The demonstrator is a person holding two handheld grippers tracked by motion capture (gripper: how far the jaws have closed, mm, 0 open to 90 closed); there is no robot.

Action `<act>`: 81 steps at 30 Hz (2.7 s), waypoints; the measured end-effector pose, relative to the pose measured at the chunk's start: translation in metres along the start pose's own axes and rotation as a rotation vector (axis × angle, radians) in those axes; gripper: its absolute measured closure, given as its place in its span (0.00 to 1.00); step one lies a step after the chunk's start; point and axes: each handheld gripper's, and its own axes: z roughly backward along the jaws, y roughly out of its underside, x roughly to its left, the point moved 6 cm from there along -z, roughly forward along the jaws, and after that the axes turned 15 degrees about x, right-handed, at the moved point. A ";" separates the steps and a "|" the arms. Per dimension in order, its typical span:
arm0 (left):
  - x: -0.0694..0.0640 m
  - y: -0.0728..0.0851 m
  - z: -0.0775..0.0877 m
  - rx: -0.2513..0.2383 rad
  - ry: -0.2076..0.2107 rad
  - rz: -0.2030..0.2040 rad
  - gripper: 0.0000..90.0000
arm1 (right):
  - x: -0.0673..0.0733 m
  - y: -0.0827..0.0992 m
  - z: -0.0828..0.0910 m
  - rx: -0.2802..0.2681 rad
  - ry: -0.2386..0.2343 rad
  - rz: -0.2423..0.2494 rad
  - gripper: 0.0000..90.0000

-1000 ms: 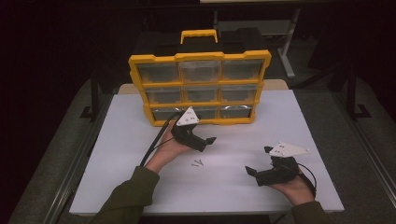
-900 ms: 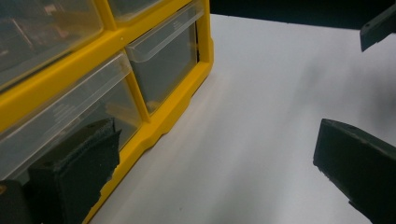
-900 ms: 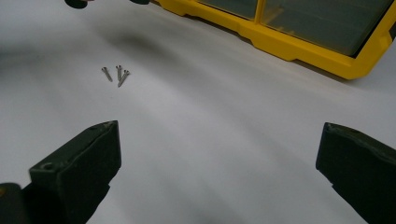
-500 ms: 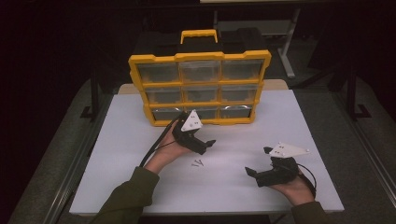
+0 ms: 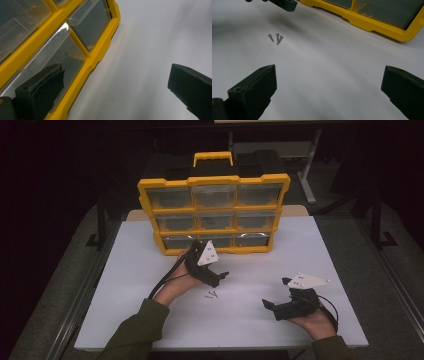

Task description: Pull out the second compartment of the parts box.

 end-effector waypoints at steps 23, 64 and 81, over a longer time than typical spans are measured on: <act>0.000 0.002 0.001 0.055 -0.101 -0.125 0.00 | -0.001 0.000 0.000 -0.003 0.002 0.005 0.00; -0.003 0.006 -0.004 0.136 -0.273 -0.322 0.00 | -0.001 0.000 0.000 0.000 0.002 0.007 0.00; -0.002 0.008 -0.004 0.199 -0.353 -0.424 0.00 | -0.001 0.001 0.000 0.001 0.002 0.008 0.00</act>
